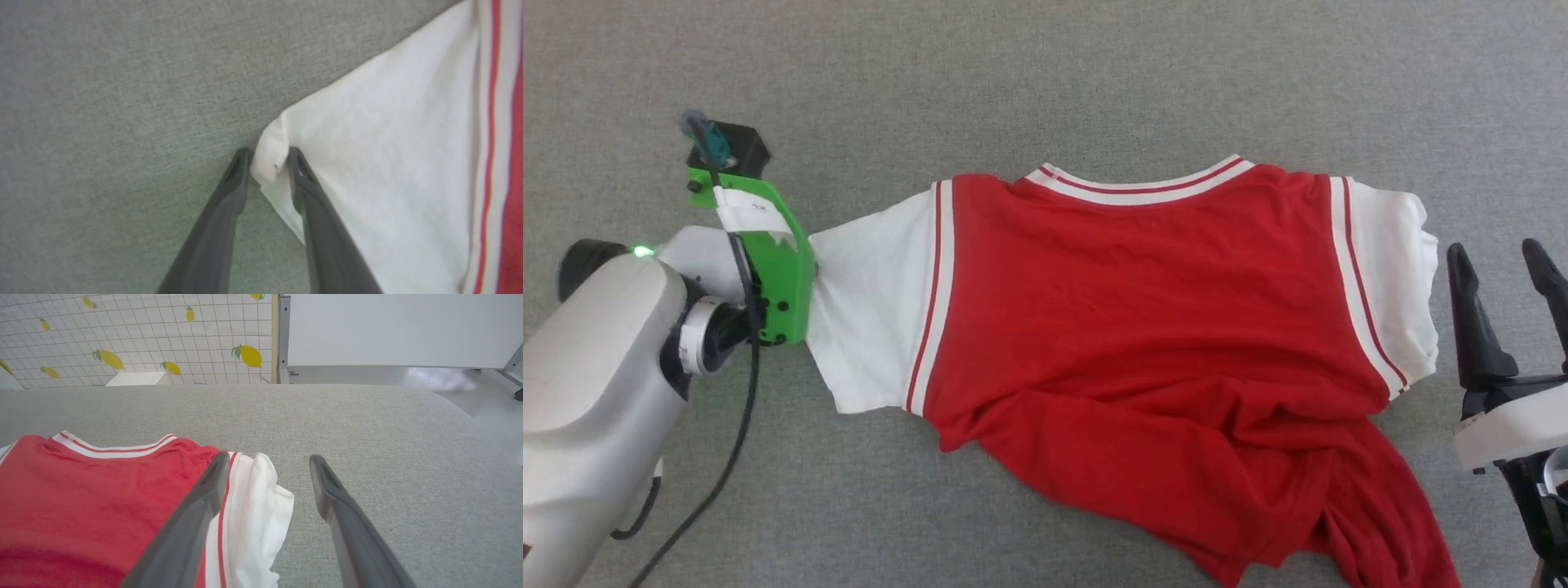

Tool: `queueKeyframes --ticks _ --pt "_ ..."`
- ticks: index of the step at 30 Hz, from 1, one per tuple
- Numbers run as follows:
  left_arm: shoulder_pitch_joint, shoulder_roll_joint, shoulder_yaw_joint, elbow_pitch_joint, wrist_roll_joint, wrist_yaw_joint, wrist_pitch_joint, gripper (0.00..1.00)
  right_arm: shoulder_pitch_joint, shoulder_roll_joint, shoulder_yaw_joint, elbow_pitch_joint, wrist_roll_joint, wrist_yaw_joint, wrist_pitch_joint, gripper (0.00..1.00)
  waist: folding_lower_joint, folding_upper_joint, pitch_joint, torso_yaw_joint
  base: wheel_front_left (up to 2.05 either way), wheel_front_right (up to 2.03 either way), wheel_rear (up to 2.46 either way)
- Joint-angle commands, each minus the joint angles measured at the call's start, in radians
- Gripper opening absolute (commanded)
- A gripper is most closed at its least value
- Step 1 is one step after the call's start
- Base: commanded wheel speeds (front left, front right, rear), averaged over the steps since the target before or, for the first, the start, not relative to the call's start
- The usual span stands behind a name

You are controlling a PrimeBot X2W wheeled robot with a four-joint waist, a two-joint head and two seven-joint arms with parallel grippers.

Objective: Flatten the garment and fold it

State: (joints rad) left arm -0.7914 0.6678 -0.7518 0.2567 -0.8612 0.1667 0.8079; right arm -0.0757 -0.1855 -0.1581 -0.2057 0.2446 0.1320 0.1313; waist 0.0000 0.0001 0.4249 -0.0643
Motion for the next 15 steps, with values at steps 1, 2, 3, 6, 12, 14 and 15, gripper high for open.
queueKeyframes --ticks 1,2,3,6,12,14,15 --pt "0.056 -0.015 -0.03 0.008 -0.014 -0.005 0.017 0.0 0.008 0.004 -0.005 0.001 -0.012 -0.001 -0.003 1.0 0.0 -0.0001 -0.003 0.004 0.0 0.0 0.0" --pt "0.06 -0.014 -0.024 0.0 -0.009 0.004 -0.004 0.0 0.009 0.002 -0.009 0.006 -0.015 -0.001 0.003 1.0 0.0 -0.0001 -0.008 0.008 0.0 0.0 0.0" --pt "0.063 -0.013 -0.019 -0.005 -0.002 0.012 -0.022 0.0 0.009 -0.001 -0.009 0.01 -0.016 -0.001 0.01 1.0 0.0 -0.0001 -0.014 0.01 0.0 0.0 0.0" --pt "0.076 -0.011 0.0 -0.026 0.026 0.05 -0.097 0.0 0.012 -0.029 -0.002 0.028 -0.019 -0.001 0.057 1.0 0.0 -0.0001 -0.04 0.024 0.0 0.0 0.0" --pt "0.123 -0.003 0.044 -0.113 0.058 0.136 -0.218 0.0 -0.006 -0.157 0.031 0.086 0.018 -0.001 0.277 1.0 0.0 -0.0001 -0.1 0.067 0.0 0.0 0.0" --pt "0.141 0.004 0.048 -0.157 0.06 0.153 -0.228 0.0 -0.03 -0.192 0.034 0.11 0.041 -0.001 0.358 1.0 0.0 -0.0001 -0.109 0.08 0.0 0.0 0.0" --pt "0.15 0.008 0.048 -0.184 0.062 0.161 -0.23 0.0 -0.046 -0.218 0.046 0.122 0.051 -0.001 0.402 1.0 0.0 -0.0001 -0.111 0.088 0.0 0.0 0.0"
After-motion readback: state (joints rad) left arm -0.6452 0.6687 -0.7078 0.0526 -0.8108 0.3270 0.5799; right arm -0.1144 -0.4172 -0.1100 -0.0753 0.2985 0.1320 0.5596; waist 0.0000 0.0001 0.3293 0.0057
